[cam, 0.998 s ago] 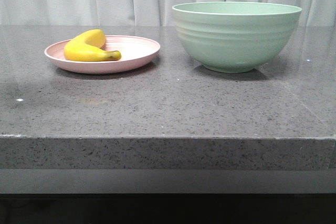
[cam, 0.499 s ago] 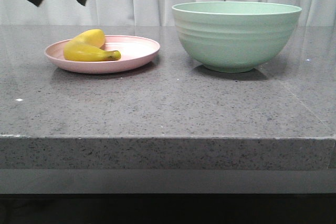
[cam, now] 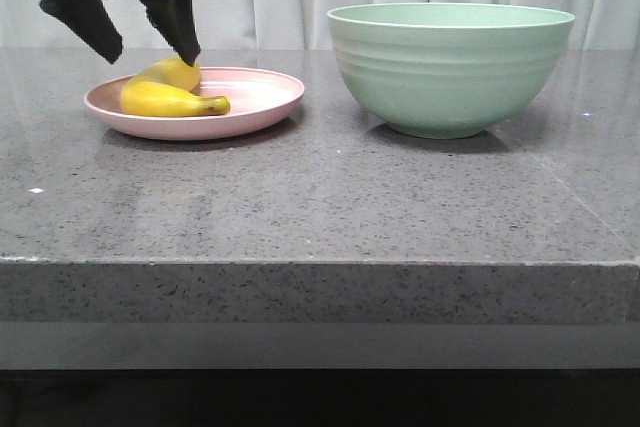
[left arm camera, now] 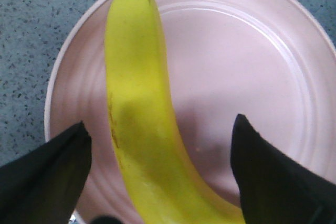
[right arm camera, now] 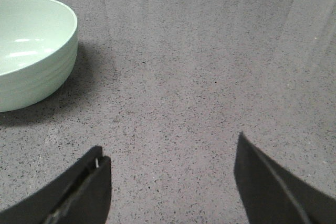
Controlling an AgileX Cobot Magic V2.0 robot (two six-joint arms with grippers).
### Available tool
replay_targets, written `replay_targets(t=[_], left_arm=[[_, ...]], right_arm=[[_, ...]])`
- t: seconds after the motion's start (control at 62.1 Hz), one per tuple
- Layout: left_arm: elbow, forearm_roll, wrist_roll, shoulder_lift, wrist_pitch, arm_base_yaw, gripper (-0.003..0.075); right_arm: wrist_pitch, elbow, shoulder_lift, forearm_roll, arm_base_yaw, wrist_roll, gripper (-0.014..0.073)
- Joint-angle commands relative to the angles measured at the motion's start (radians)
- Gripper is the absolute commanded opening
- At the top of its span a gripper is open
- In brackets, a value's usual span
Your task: Transfer banana from pink plate to green bowl
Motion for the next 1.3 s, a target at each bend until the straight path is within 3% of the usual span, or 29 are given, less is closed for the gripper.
replay_targets(t=[0.0,0.708,1.288], left_arm=[[-0.048,-0.004,-0.012,-0.027,-0.038,-0.008,0.0526],[-0.082,-0.004,-0.013,0.025,-0.035,-0.008,0.0526],[-0.082,-0.008,-0.013,0.043,0.079,-0.008,0.0526]], right_arm=[[-0.073,-0.032,0.018,-0.005,-0.002,-0.004,0.0515],[-0.073,-0.032,0.018,-0.005,-0.002,-0.004,0.0515],[-0.073,-0.032,0.018,-0.005,-0.002,-0.004,0.0515]])
